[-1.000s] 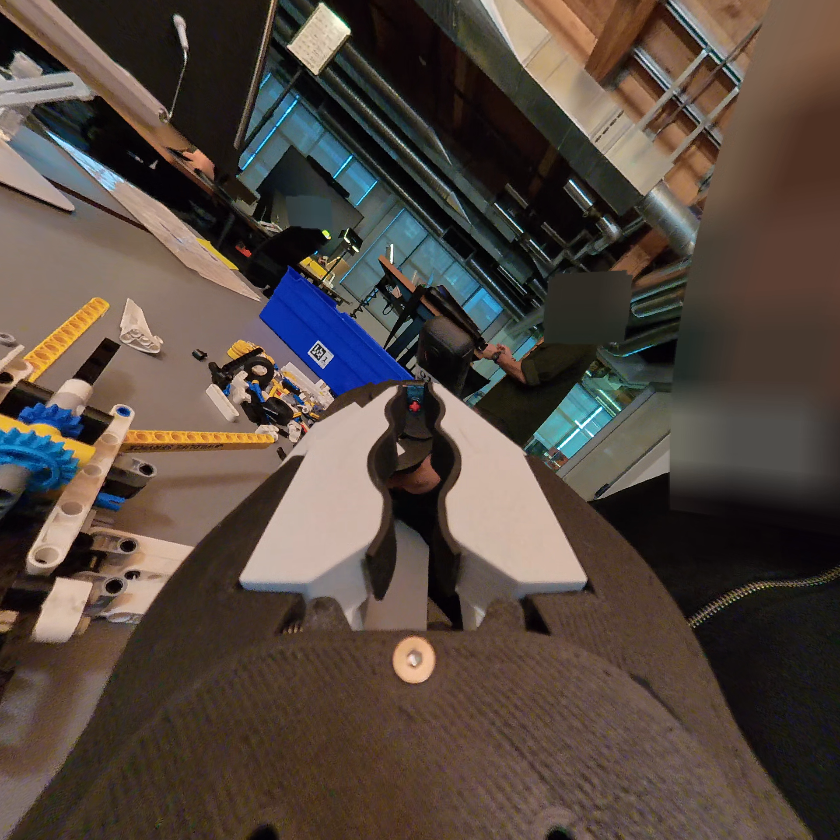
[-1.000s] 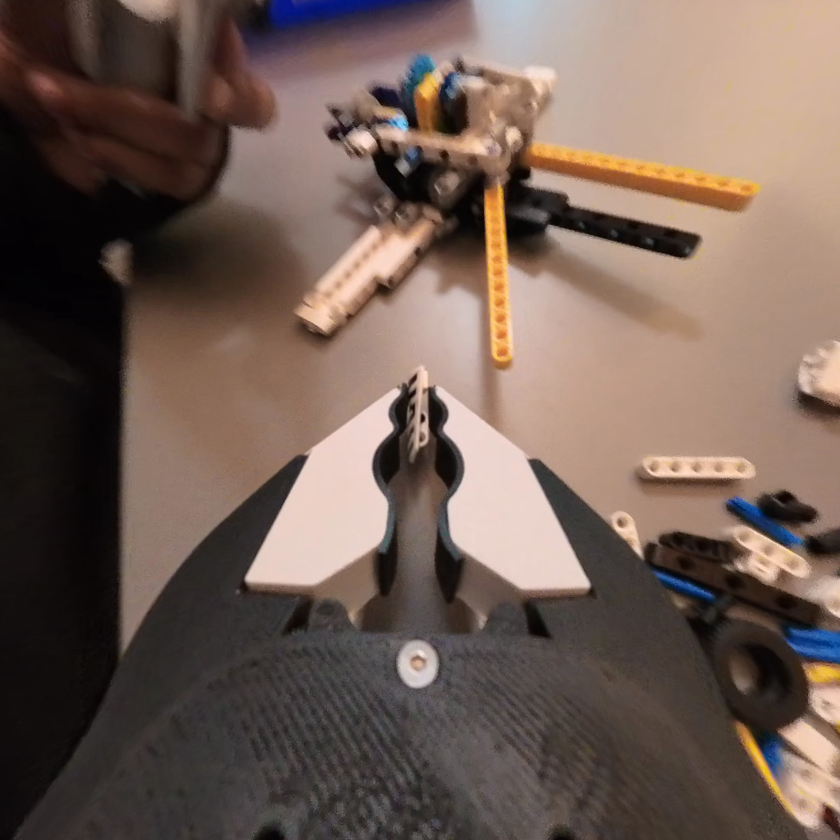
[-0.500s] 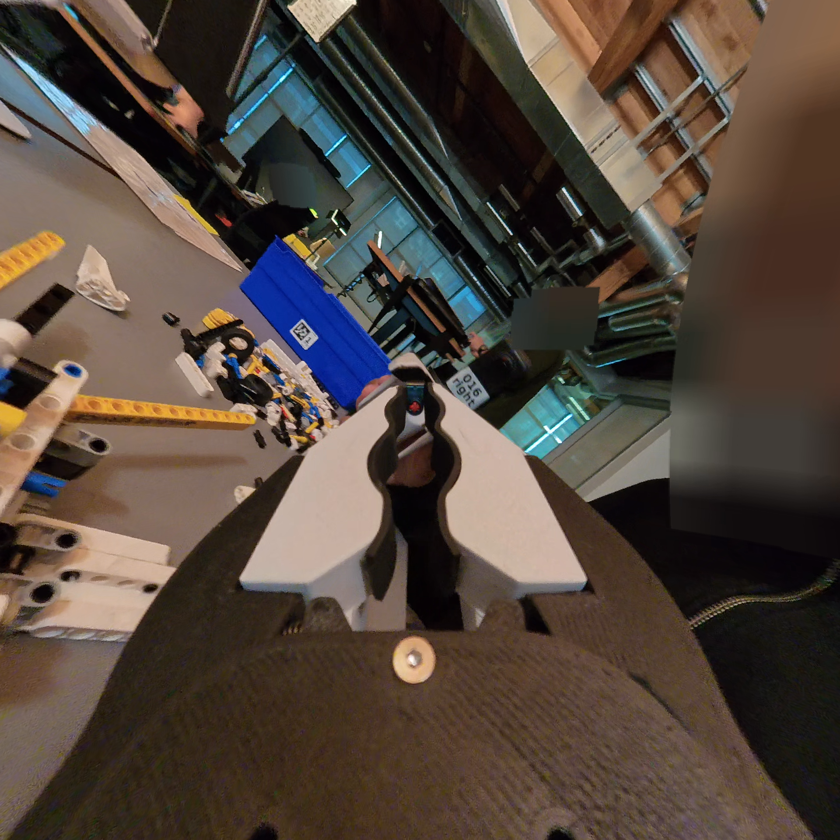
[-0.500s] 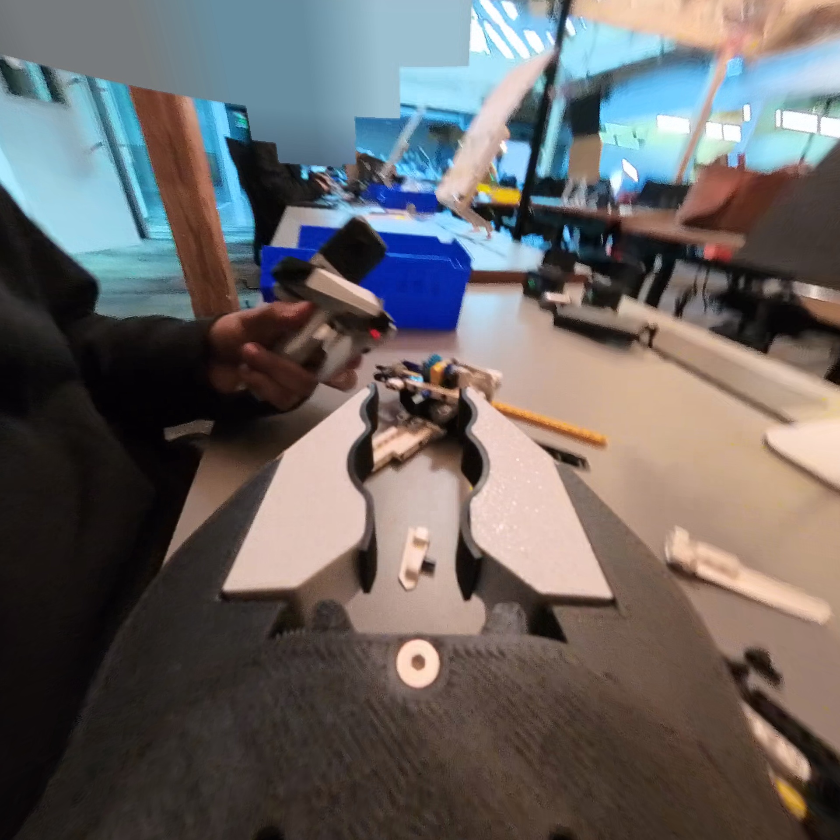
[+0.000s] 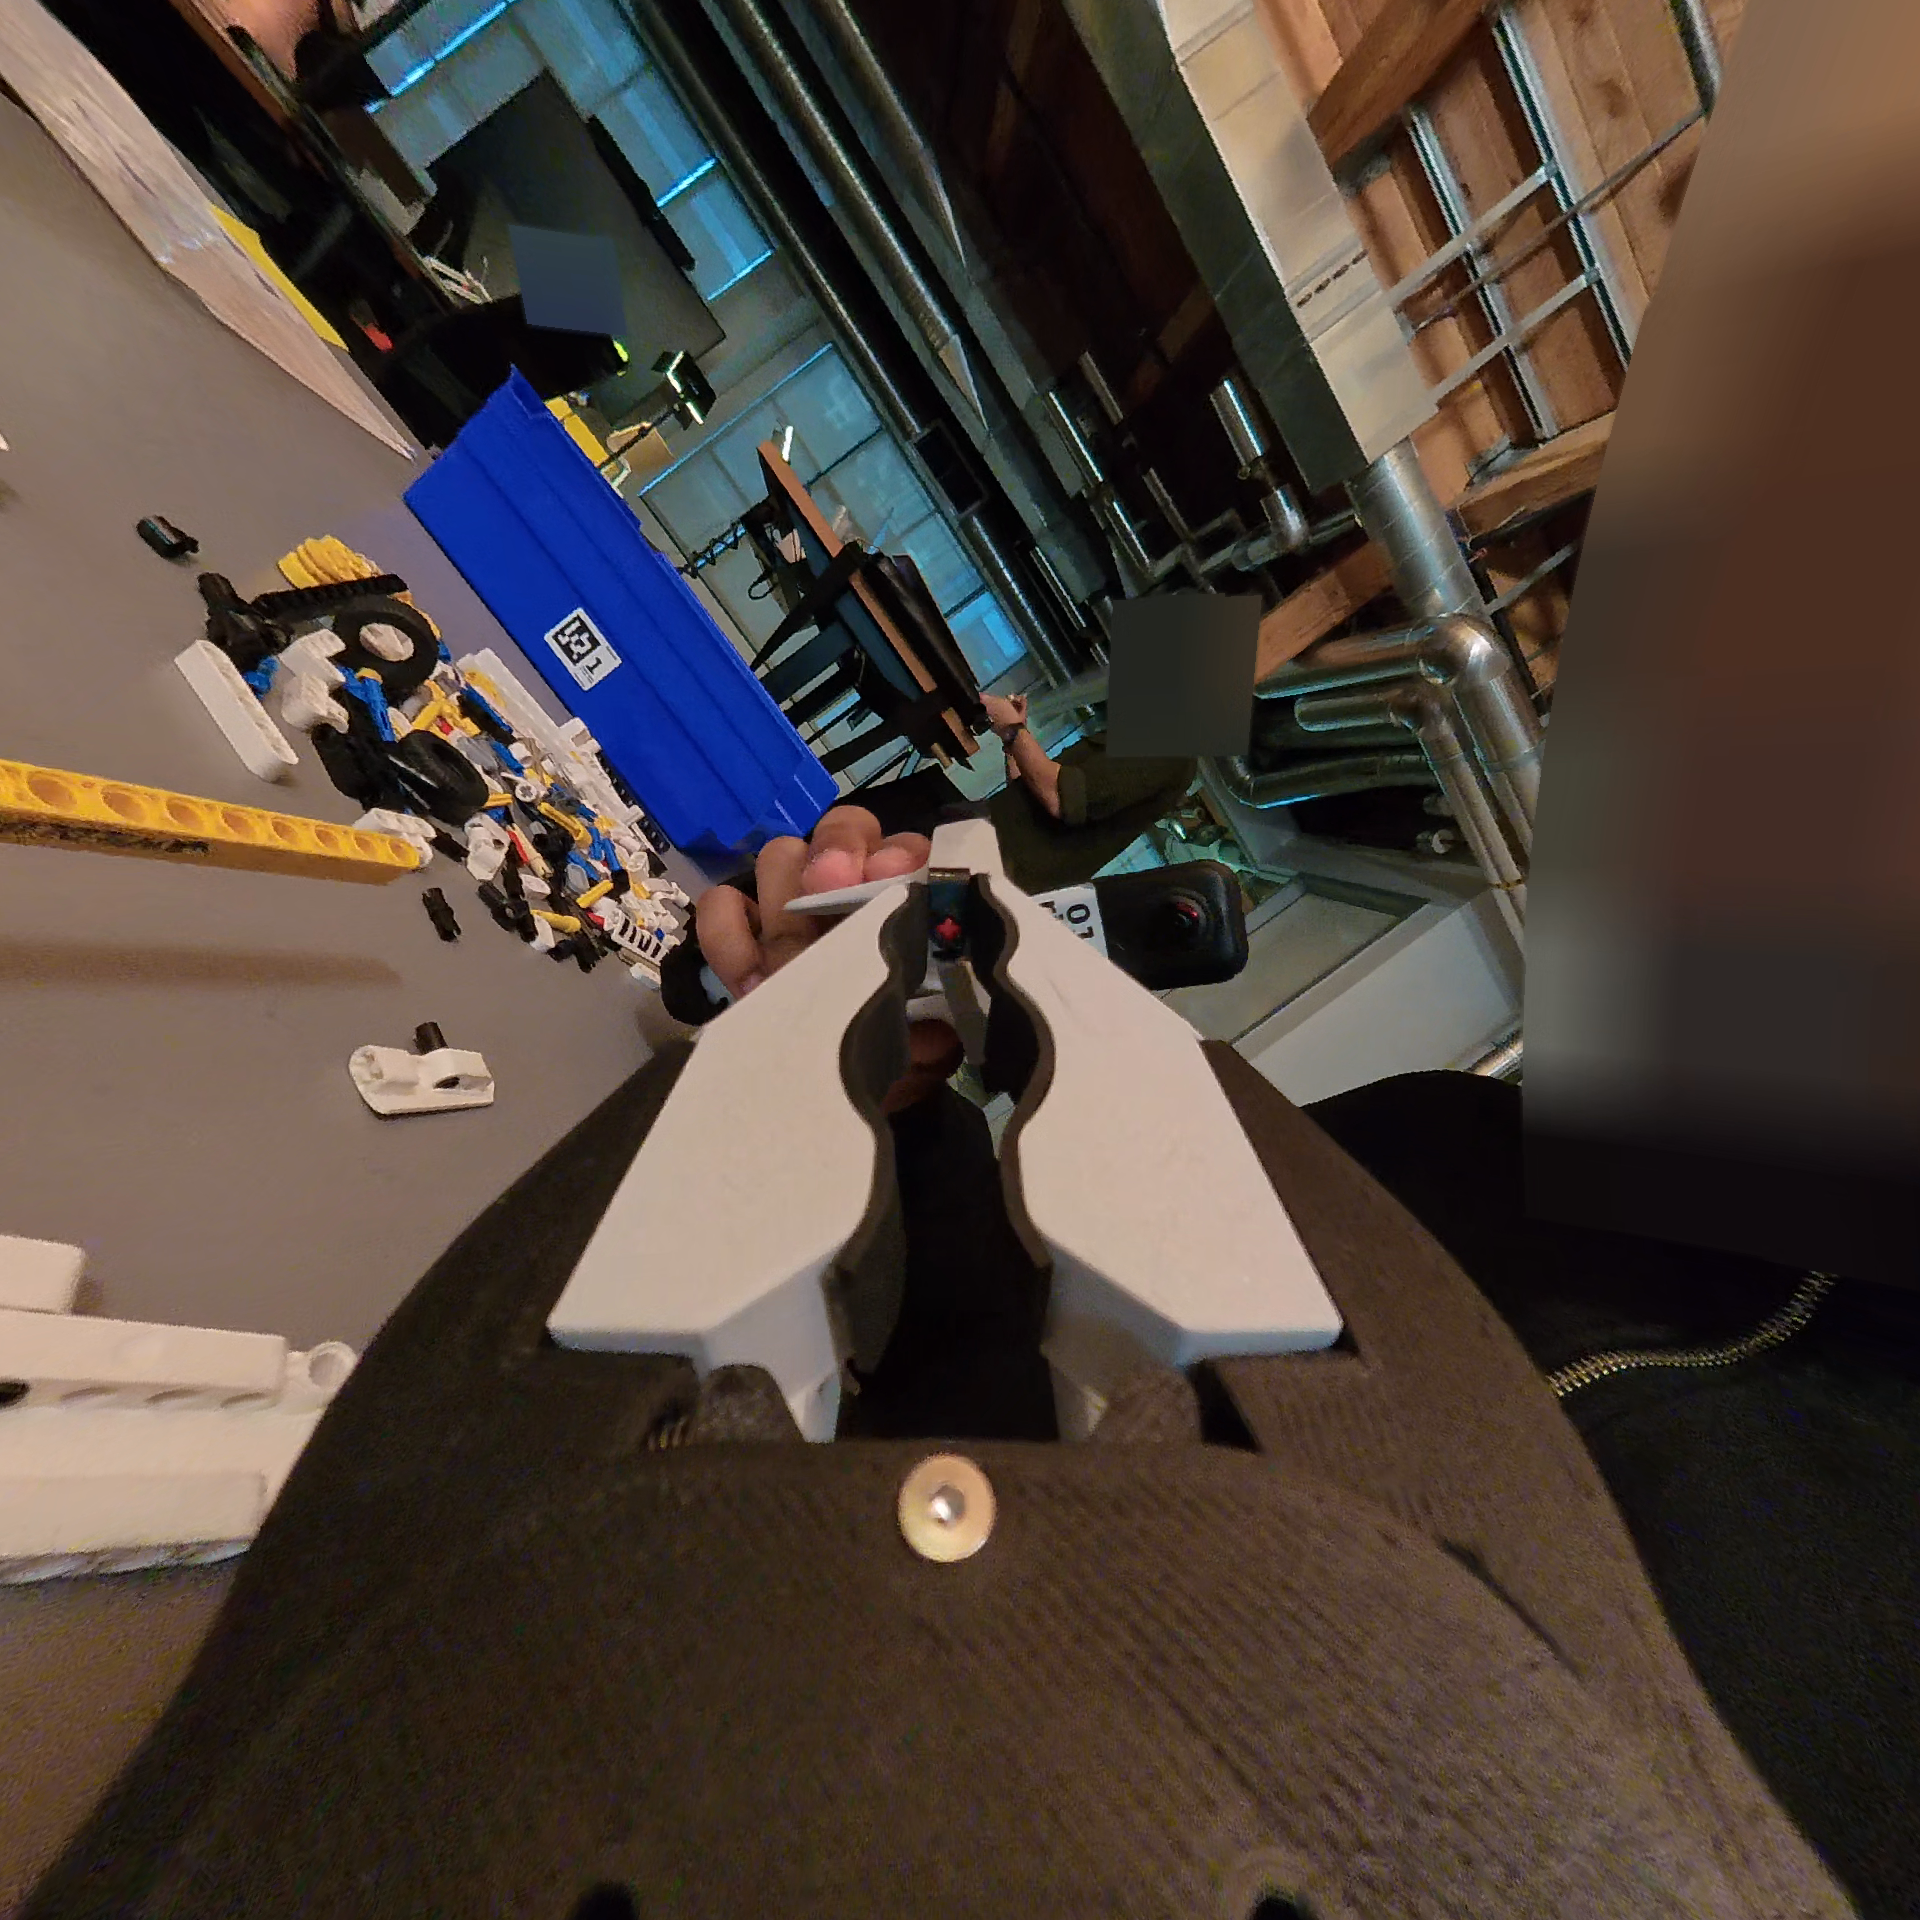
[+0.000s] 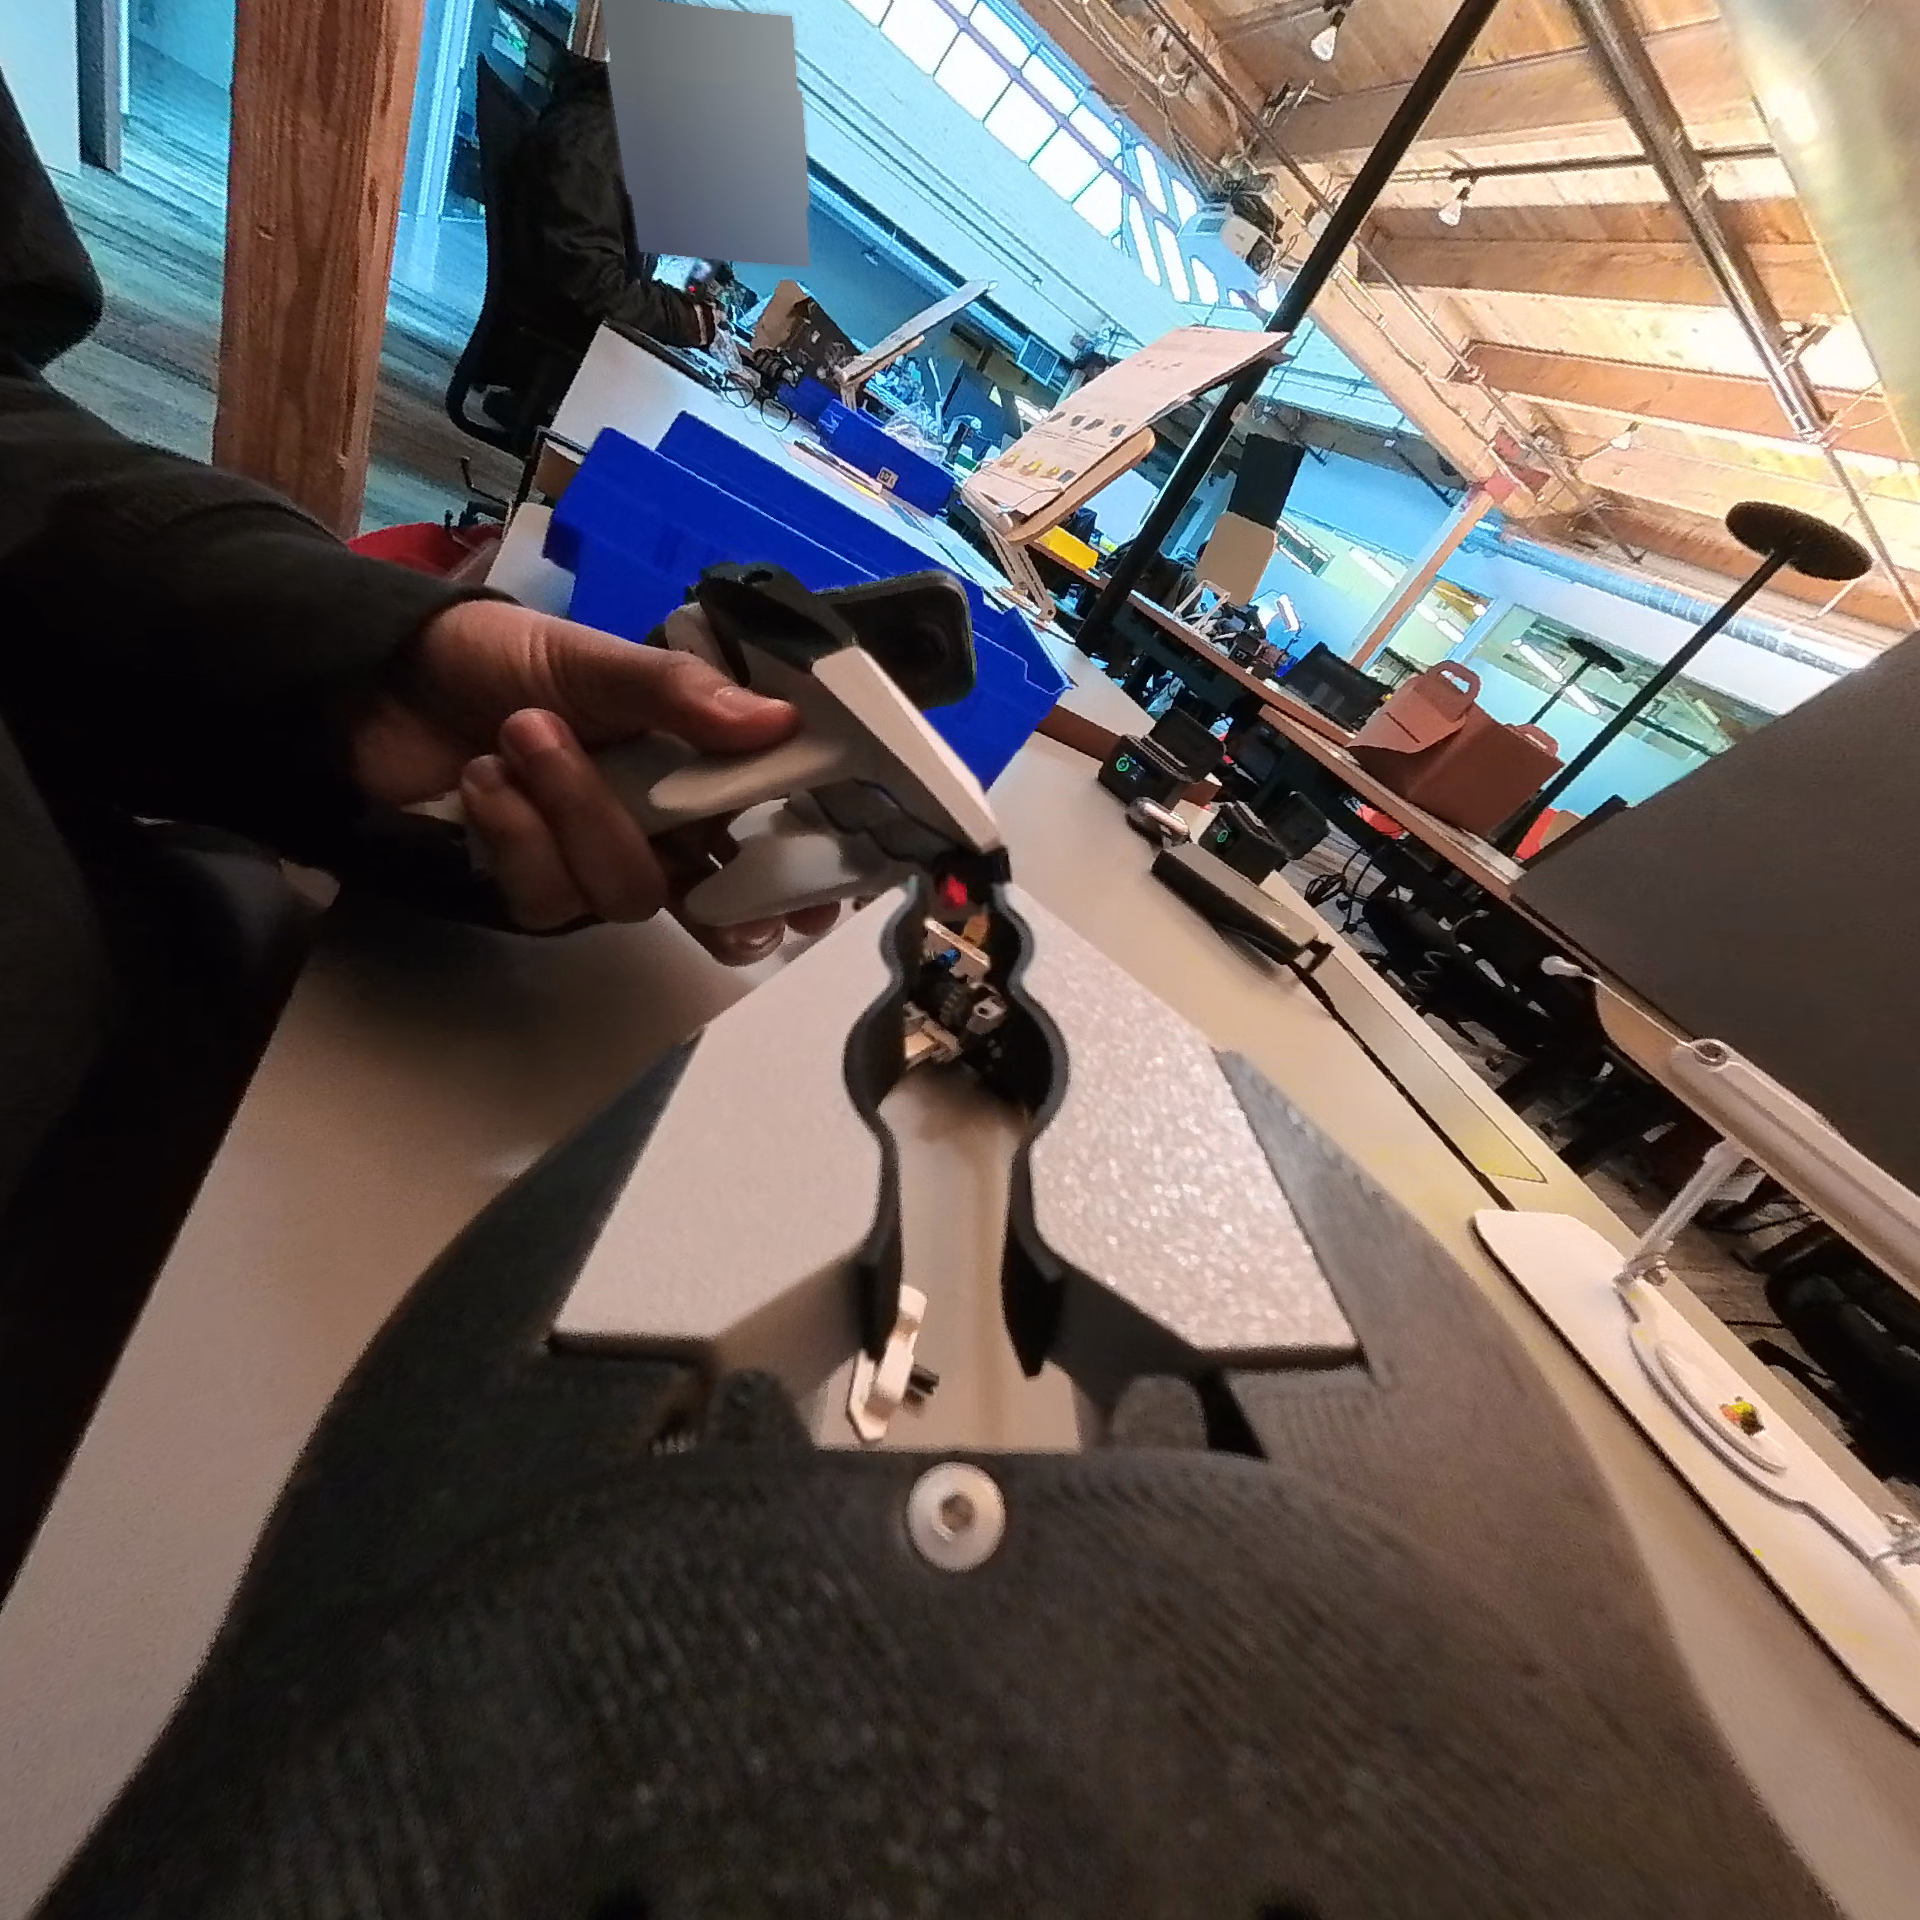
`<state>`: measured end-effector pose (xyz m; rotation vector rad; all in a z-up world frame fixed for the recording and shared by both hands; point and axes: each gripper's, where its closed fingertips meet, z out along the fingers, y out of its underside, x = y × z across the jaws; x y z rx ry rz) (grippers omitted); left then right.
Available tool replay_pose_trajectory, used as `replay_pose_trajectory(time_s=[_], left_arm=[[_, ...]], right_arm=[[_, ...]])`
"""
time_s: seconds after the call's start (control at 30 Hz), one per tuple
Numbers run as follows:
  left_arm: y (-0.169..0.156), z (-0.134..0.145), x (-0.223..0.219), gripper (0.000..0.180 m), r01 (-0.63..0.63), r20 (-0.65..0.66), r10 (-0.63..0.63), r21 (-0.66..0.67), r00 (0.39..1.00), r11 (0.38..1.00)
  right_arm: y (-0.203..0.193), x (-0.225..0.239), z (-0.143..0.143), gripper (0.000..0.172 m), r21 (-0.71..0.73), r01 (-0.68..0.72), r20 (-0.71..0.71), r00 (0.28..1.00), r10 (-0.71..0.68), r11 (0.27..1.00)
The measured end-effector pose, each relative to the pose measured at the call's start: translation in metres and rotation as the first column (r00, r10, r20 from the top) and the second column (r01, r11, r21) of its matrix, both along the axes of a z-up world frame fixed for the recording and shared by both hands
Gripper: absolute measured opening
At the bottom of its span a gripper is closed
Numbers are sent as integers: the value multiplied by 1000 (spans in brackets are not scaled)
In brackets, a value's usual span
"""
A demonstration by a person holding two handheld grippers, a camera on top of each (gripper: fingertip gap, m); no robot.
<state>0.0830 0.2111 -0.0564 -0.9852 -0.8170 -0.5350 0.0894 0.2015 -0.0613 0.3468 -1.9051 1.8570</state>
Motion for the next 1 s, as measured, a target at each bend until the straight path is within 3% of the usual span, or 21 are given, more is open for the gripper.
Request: replay_pose_trajectory(time_s=[0.3, 0.57, 0.63, 0.7, 0.77, 0.8, 0.83, 0.9, 0.97, 1.0], left_arm=[[-6, 3, -1, 2, -31, 12, 31, 7, 999, 999], [-7, 15, 6, 5, -10, -10, 10, 10, 1000, 1000], [-71, 33, -16, 4, -185, 28, 183, 163, 983, 969], [-117, 37, -24, 4, -355, -104, 355, 18, 929, 935], [-106, 52, -13, 4, -363, -228, 339, -71, 913, 929], [-89, 49, -10, 5, -377, -305, 311, -187, 900, 907], [-72, 39, -9, 5, -396, -379, 267, -318, 886, 861], [-44, 9, -14, 5, -449, -496, 154, -559, 855, 697], [-20, -11, -16, 5, -480, -561, 38, -667, 827, 570], [-8, -15, -16, 5, -470, -568, -6, -687, 823, 554]], right_arm=[[-4, 0, 0, 2, 44, 21, 43, 999, -23, 999], [2, 5, 12, 2, -14, -66, 166, 984, 68, 998], [19, -1, 26, 1, -103, -60, 204, 976, 80, 993], [65, -24, 54, 0, -272, -22, 298, 949, 106, 962], [93, -53, 57, 0, -285, 95, 303, 953, -4, 954], [100, -66, 53, 0, -250, 166, 293, 952, -88, 954], [104, -81, 44, 1, -180, 245, 298, 936, -184, 953], [113, -108, 4, 2, 88, 351, 338, 870, -360, 932], [130, -125, -45, 2, 383, 383, 379, 765, -521, 841], [140, -132, -60, 2, 458, 413, 365, 720, -590, 787]])
